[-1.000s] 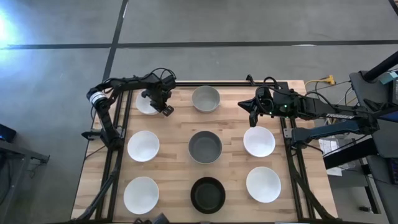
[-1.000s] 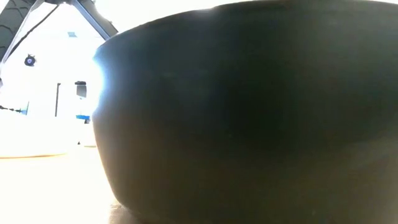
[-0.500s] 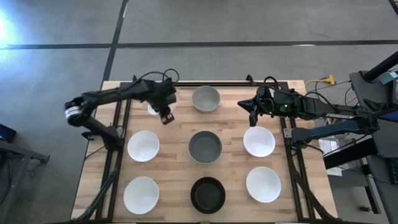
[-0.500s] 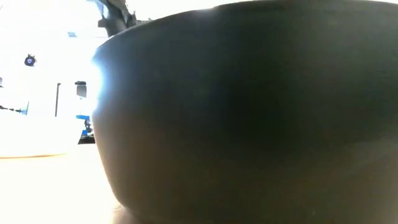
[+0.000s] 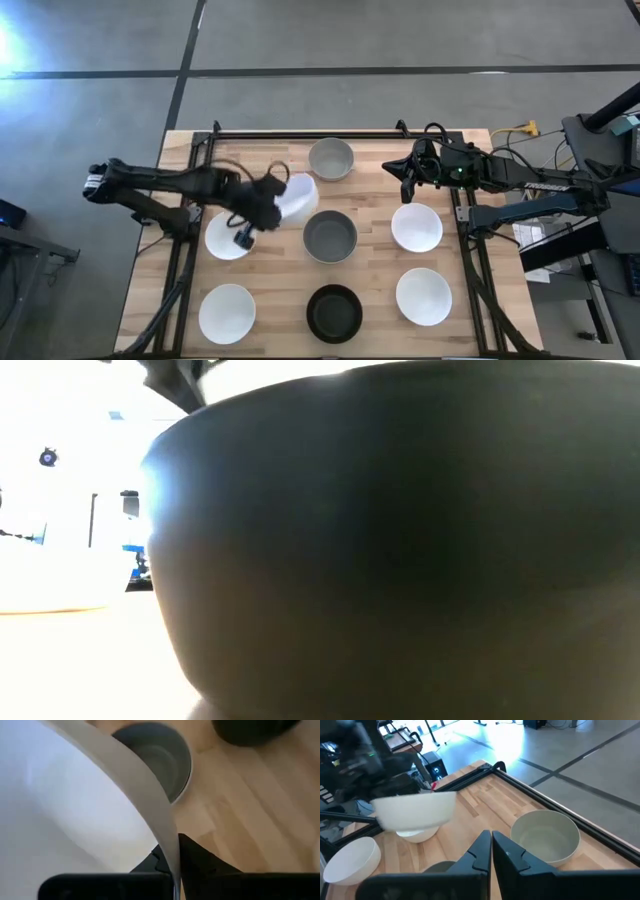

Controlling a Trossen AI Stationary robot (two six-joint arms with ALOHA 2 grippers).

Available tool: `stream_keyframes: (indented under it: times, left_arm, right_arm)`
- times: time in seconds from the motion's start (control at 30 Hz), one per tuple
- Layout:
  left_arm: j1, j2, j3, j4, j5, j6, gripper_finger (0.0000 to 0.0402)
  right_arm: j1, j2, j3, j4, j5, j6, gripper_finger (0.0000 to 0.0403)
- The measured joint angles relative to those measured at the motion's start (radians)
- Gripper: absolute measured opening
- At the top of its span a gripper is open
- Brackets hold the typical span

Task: Nest bowls inside each other
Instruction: Stack the white bowl on top of the dark gray bowl

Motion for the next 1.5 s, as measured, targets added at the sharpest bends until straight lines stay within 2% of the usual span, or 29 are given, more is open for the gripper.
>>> stream_keyframes:
  times: [0.13, 0.23, 0.43, 0.53, 0.63, 0.77, 0.97, 1.1, 1.27, 1.5]
  left_arm:
    - [-0.097, 0.077, 0.047, -0.001, -0.188, 0.162, 0.0000]
    - [-0.126, 0.161, 0.100, -0.005, -0.264, 0.298, 0.0000]
    - [-0.123, 0.328, 0.234, -0.017, -0.269, 0.503, 0.0000]
    - [-0.123, 0.399, 0.311, -0.016, -0.230, 0.589, 0.0000]
    - [-0.124, 0.479, 0.371, -0.015, -0.189, 0.608, 0.0000]
    - [-0.123, 0.561, 0.409, -0.024, -0.184, 0.620, 0.0000]
    - [-0.121, 0.649, 0.403, -0.089, -0.314, 0.615, 0.0000]
    - [-0.114, 0.669, 0.395, -0.113, -0.353, 0.587, 0.0000]
    - [-0.107, 0.672, 0.395, -0.119, -0.354, 0.515, 0.0000]
    - [-0.117, 0.667, 0.399, -0.121, -0.302, 0.508, 0.0000]
  right_arm:
    - [0.000, 0.000, 0.000, -0.001, 0.000, 0.000, 0.0009]
    - [0.000, 0.000, 0.000, -0.002, 0.000, 0.000, 0.0009]
    - [0.000, 0.000, 0.000, -0.003, 0.000, 0.000, 0.0009]
    - [0.000, 0.000, 0.000, -0.003, 0.000, 0.000, 0.0009]
    - [0.000, 0.000, 0.000, -0.003, 0.000, 0.000, 0.0009]
    - [0.000, -0.004, 0.000, -0.014, 0.000, -0.008, 0.0009]
    - [0.000, -0.015, 0.000, -0.017, 0.000, -0.029, 0.0009]
    - [0.000, -0.021, 0.000, -0.018, 0.000, -0.051, 0.0009]
    - [0.000, -0.029, 0.000, -0.019, -0.003, -0.056, 0.0009]
    - [0.000, -0.029, 0.000, -0.032, -0.008, -0.056, 0.0009]
